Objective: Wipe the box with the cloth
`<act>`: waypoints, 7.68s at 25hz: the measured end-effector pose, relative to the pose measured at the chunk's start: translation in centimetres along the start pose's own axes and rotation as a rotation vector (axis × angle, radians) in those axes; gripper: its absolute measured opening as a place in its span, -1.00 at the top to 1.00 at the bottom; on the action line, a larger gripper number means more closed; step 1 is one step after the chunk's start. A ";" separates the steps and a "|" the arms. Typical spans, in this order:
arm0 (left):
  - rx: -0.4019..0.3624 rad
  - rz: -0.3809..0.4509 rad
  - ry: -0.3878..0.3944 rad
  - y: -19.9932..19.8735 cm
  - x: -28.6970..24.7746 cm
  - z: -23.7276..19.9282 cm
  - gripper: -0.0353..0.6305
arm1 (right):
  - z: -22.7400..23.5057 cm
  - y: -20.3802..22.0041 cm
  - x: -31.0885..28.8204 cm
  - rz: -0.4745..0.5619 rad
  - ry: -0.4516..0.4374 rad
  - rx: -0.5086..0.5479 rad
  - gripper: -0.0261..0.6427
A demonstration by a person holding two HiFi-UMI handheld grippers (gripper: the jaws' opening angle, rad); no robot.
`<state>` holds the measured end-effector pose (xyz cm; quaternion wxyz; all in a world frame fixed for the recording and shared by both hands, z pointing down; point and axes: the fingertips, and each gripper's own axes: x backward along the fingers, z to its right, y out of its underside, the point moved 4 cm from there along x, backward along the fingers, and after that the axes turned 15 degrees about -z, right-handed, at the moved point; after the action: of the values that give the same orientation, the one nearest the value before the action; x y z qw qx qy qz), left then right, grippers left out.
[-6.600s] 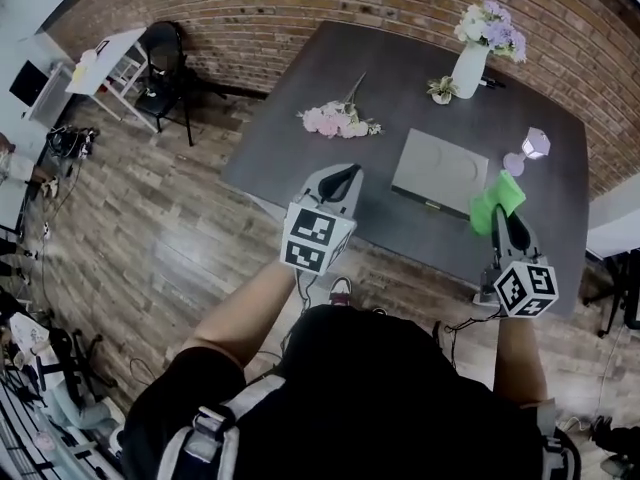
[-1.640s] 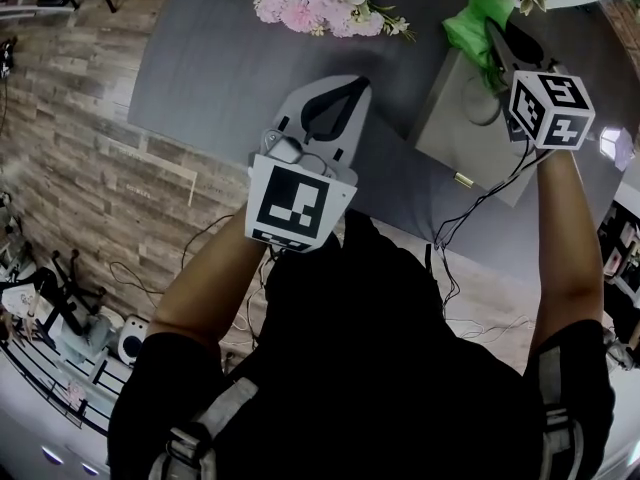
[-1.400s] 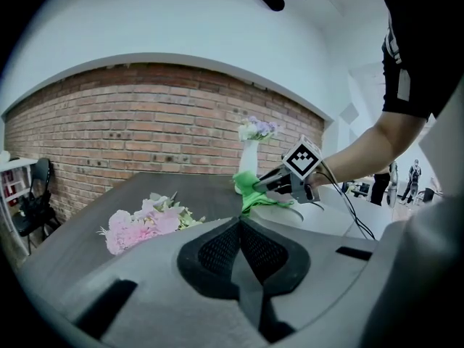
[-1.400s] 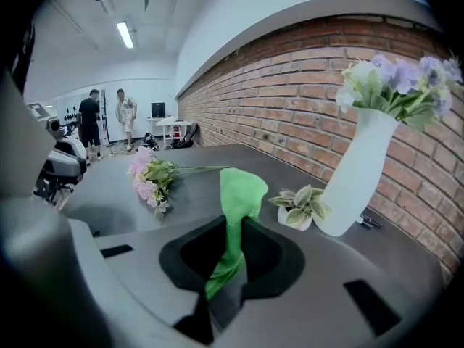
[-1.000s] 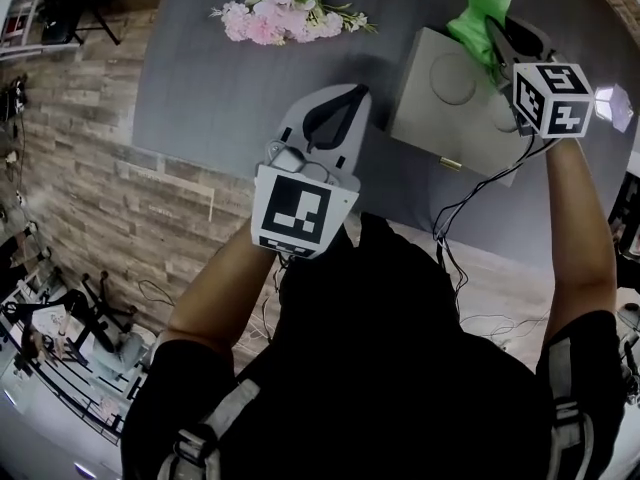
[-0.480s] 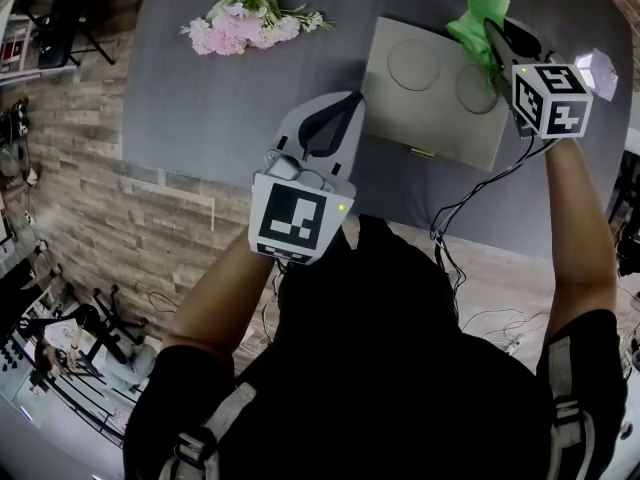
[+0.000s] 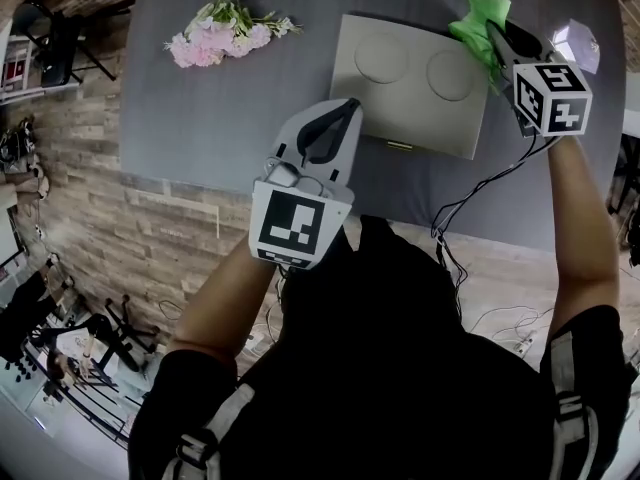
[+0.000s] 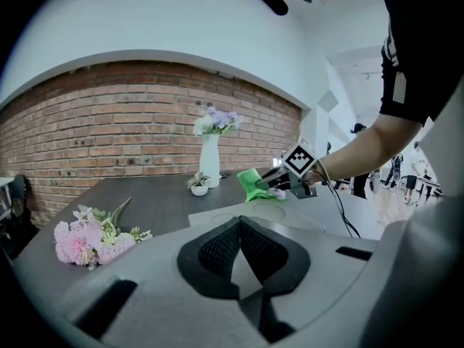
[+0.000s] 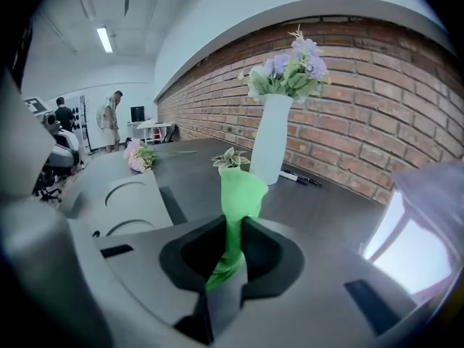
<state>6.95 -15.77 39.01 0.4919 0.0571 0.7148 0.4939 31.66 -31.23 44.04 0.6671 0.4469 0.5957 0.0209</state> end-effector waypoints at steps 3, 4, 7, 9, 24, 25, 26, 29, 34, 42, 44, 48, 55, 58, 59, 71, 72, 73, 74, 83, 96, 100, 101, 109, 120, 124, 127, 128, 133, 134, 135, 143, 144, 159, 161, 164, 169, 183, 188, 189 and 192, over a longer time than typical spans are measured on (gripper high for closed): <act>-0.001 -0.008 0.001 0.0 -0.2 0.6 0.87 | 0.7 0.8 0.3 0.011 0.003 -0.008 0.76; -0.003 -0.011 0.003 0.0 -0.2 0.9 0.87 | 0.8 1.0 0.5 0.010 0.005 -0.010 0.76; -0.009 -0.017 0.006 -0.1 -0.4 1.5 0.87 | 1.4 1.6 0.8 0.021 0.008 -0.010 0.76; -0.013 -0.020 0.009 -0.3 -0.5 2.0 0.87 | 1.6 2.1 1.0 0.025 0.009 -0.011 0.76; -0.043 -0.024 0.023 -0.6 -0.3 4.9 0.87 | 0.1 5.4 3.2 -0.012 0.003 -0.055 0.76; -0.045 -0.024 0.024 -0.5 -0.2 5.0 0.87 | 0.0 5.6 3.3 -0.012 0.003 -0.057 0.76; -0.047 -0.024 0.024 -0.5 -0.1 5.2 0.87 | -0.1 5.8 3.4 -0.014 0.003 -0.059 0.76; -0.049 -0.022 0.028 -0.2 0.2 5.6 0.87 | -0.7 6.4 3.8 -0.020 0.004 -0.058 0.76; -0.056 -0.017 0.033 0.1 0.9 6.1 0.87 | -1.7 7.6 4.7 -0.036 0.002 -0.062 0.76; -0.068 -0.002 0.038 0.9 2.6 7.0 0.87 | -4.4 9.4 6.5 -0.055 -0.004 -0.056 0.76; -0.071 0.004 0.039 1.1 3.2 7.3 0.87 | -5.2 9.8 7.1 -0.063 -0.004 -0.056 0.76; -0.072 0.011 0.036 1.7 4.7 7.4 0.87 | -6.7 10.6 8.0 -0.078 -0.004 -0.061 0.76; -0.069 0.012 0.022 3.0 7.3 6.7 0.87 | -9.0 12.5 9.3 -0.112 0.000 -0.092 0.76; -0.064 0.018 0.019 3.2 8.0 6.1 0.87 | -9.8 12.5 10.3 -0.117 0.009 -0.107 0.76; -0.064 0.020 0.019 3.3 8.2 6.0 0.87 | -10.0 12.6 10.5 -0.118 0.012 -0.111 0.76; -0.078 0.088 0.061 2.1 9.2 4.4 0.87 | -9.7 13.6 13.9 -0.159 0.091 -0.179 0.75; -0.073 0.092 0.063 2.1 9.3 4.0 0.87 | -9.3 13.3 14.4 -0.159 0.107 -0.182 0.76; -0.067 0.096 0.064 2.1 9.4 3.6 0.87 | -8.9 12.9 14.7 -0.158 0.121 -0.184 0.76; -0.060 0.100 0.065 2.2 9.4 3.2 0.87 | -8.5 12.3 15.0 -0.153 0.132 -0.184 0.76; -0.010 0.124 0.051 3.6 10.1 -1.1 0.87 | -10.2 1.1 14.0 -0.055 0.105 -0.091 0.76; 0.131 0.121 -0.090 7.2 11.7 -10.8 0.87 | -21.2 -13.6 1.3 0.000 -0.222 -0.102 0.76; 0.153 0.119 -0.111 8.1 11.8 -12.3 0.87 | -22.2 -13.8 -0.9 -0.040 -0.232 -0.086 0.76; 0.157 0.118 -0.114 8.3 11.7 -12.6 0.87 | -22.0 -13.6 -1.4 -0.052 -0.225 -0.083 0.76; 0.149 0.088 -0.096 8.4 11.0 -12.6 0.87 | -18.6 -11.2 -2.8 -0.107 -0.153 -0.114 0.76; 0.097 0.055 -0.050 6.8 9.1 -9.1 0.87 | -13.3 -6.3 -0.7 -0.108 -0.078 -0.191 0.76; 0.074 0.053 -0.035 5.7 8.5 -7.0 0.87 | -11.1 -4.2 0.8 -0.105 -0.059 -0.211 0.76; 0.057 0.047 -0.024 5.1 7.7 -5.4 0.87 | -9.4 -2.3 2.0 -0.110 -0.032 -0.236 0.76; 0.053 0.046 -0.021 4.9 7.4 -4.9 0.87 | -8.8 -1.6 2.4 -0.113 -0.025 -0.243 0.76; 0.024 0.045 0.002 3.4 6.0 -1.6 0.87 | -5.9 2.2 4.5 -0.135 0.001 -0.273 0.76; 0.017 0.048 0.006 3.0 5.8 -1.0 0.87 | -5.3 2.9 5.0 -0.139 0.005 -0.278 0.76; 0.010 0.051 0.010 2.6 5.6 -0.3 0.87 | -4.7 3.5 5.4 -0.141 0.011 -0.282 0.76; -0.037 0.071 0.029 0.1 4.5 4.3 0.87 | -0.2 7.1 9.5 -0.143 0.069 -0.304 0.76; -0.046 0.076 0.031 -0.1 4.5 4.6 0.87 | 0.1 7.1 9.9 -0.136 0.071 -0.297 0.76; -0.019 0.084 0.002 2.2 7.6 2.6 0.87 | -9.1 -3.8 10.8 0.026 -0.096 -0.134 0.76; -0.002 0.081 -0.015 3.0 8.7 1.2 0.87 | -12.2 -6.0 9.8 0.042 -0.154 -0.116 0.76; 0.016 0.074 -0.051 4.4 10.5 -1.2 0.87 | -17.0 -9.0 8.4 0.064 -0.244 -0.097 0.75; 0.059 0.050 -0.089 7.7 13.5 -5.1 0.87 | -23.0 -12.0 5.5 0.063 -0.303 -0.074 0.76; 0.047 0.035 -0.009 9.3 12.4 -7.8 0.87 | -20.8 -6.4 2.0 -0.078 -0.173 -0.081 0.75; 0.016 0.032 0.030 8.2 10.9 -6.3 0.87 | -17.8 -4.1 2.7 -0.077 -0.145 -0.124 0.76; 0.010 0.030 0.034 7.9 10.5 -6.0 0.87 | -17.3 -3.7 2.9 -0.076 -0.140 -0.134 0.76; -0.003 0.024 0.051 7.1 9.5 -4.7 0.87 | -15.9 -2.4 3.5 -0.079 -0.128 -0.166 0.76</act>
<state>-4.35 -9.84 38.45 0.4675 0.0523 0.7256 0.5023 18.54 -21.66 41.56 0.7389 0.3666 0.5651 0.0153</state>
